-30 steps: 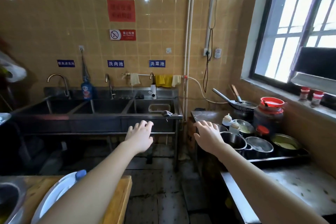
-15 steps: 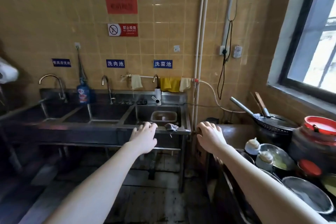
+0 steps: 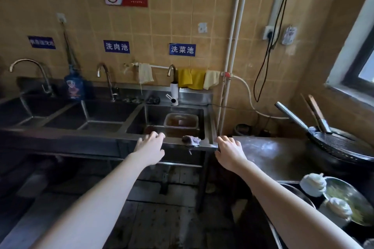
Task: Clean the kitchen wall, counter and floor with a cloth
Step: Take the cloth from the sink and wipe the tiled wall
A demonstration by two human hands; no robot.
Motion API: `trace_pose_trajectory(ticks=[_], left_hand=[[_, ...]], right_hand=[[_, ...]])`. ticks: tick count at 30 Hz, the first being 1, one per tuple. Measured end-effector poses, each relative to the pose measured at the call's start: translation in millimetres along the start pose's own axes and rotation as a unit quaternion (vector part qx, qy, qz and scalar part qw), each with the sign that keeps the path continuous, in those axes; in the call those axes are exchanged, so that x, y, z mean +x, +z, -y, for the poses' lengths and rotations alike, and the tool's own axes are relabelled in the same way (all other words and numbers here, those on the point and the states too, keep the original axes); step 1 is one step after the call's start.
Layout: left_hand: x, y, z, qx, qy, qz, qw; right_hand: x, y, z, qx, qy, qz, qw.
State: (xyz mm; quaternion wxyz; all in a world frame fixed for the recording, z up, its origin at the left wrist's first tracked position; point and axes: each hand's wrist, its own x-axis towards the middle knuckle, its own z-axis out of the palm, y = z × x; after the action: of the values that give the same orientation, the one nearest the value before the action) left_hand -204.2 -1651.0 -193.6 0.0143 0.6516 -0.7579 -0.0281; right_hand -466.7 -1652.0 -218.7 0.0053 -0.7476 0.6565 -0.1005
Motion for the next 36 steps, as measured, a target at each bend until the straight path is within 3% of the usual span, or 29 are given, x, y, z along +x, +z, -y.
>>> trace_pose_trajectory(ticks=[17,28,36], left_hand=[[251.6,92.7,69.4,-0.041,-0.009,0.092,0.995],[305.1,145.4,86.6,-0.063,-0.017,0.141,0.988],[314.8,165.1,88.1,-0.107,-0.017,0.136,0.985]], right_hand=[[221.2,143.5,10.6,0.030,0.018,0.134,0.990],[271.9,205.1,8.2,0.042,0.066,0.199,0.977],[285.0,227.6,7.2,0.076,0.112,0.189,0.973]])
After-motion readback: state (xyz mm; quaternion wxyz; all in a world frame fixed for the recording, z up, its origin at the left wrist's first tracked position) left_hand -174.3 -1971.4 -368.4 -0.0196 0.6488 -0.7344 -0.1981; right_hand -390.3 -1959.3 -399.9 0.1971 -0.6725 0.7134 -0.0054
